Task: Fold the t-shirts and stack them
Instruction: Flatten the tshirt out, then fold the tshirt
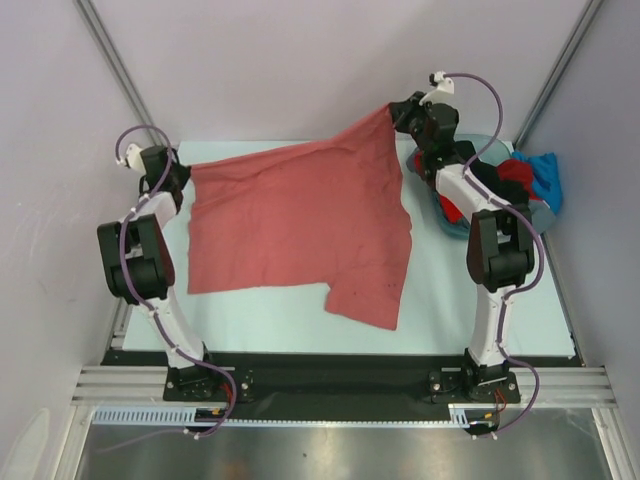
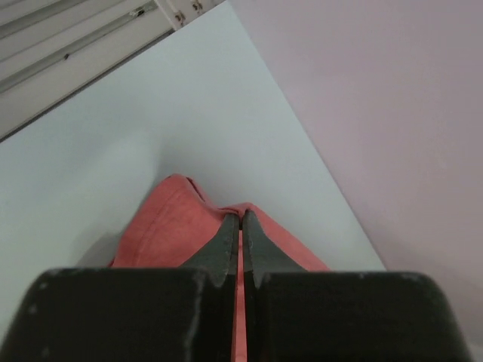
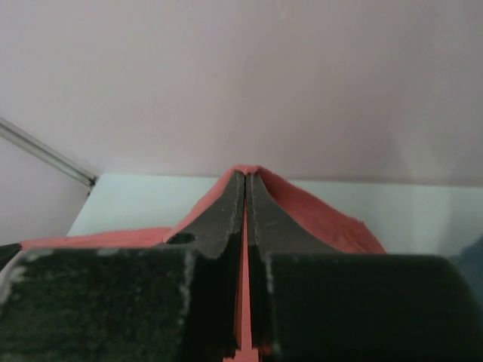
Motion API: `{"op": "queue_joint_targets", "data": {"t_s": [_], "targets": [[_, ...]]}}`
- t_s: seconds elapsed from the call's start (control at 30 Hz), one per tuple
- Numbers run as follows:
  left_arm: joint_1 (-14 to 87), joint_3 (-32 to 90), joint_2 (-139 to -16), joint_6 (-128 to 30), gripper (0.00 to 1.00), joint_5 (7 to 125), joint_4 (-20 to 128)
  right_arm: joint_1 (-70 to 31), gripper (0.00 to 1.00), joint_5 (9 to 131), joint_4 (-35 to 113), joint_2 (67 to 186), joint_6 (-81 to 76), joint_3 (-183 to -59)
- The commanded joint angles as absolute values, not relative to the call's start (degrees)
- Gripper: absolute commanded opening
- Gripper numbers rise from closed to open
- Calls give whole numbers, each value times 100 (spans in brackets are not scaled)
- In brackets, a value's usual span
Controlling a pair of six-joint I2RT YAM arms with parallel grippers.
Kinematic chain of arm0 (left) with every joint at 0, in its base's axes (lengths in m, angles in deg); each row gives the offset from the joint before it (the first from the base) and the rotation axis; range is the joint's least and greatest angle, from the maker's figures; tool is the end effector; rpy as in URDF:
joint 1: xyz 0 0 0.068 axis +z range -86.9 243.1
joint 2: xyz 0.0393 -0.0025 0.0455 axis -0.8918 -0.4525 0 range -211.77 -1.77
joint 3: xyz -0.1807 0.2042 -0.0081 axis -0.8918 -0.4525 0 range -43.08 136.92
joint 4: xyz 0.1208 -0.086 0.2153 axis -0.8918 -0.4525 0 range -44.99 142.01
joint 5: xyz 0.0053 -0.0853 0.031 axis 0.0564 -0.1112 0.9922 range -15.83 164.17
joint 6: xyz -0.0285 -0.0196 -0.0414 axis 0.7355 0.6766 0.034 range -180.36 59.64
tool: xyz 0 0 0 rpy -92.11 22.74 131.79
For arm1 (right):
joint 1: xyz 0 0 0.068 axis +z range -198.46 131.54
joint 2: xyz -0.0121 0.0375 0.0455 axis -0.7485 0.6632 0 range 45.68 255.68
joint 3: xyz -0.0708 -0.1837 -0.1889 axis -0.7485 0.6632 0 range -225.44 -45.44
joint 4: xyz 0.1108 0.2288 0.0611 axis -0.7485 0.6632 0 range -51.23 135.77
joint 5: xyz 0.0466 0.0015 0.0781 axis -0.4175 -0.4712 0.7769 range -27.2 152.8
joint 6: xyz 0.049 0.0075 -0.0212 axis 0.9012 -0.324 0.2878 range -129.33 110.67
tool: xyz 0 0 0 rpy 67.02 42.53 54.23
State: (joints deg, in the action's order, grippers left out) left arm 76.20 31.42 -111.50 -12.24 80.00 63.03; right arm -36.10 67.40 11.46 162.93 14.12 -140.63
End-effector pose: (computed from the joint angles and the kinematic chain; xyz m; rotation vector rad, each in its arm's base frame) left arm 0.4313 0.1042 0.2248 -1.0759 1.6894 -0.2924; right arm 0.4874 0.1097 0.3220 0.0793 1.5029 0.5640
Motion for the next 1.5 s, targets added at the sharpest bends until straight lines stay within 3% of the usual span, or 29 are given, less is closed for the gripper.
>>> {"op": "queue_joint_targets", "data": {"t_s": [0.0, 0.13, 0.37, 0.8, 1.47], "targets": [[7830, 3970, -11486, -1088, 0, 7664, 6019, -3589, 0, 6868, 1757, 16608, 1554, -14922], [7865, 4463, -11778, -1236, 0, 7295, 5501, -3589, 0, 6922, 2365, 16575, 1809, -14933], [7883, 4262, -11691, -1482, 0, 6996, 4753, -3545, 0, 7124, 3200, 15837, 2143, -14107], [8094, 4833, -11980, -2115, 0, 6653, 3066, -3932, 0, 7387, 5080, 15538, 2706, -13984], [8243, 4824, -12306, -2370, 0, 6951, 2502, -3826, 0, 7379, 5309, 15475, 2610, -13254]]}}
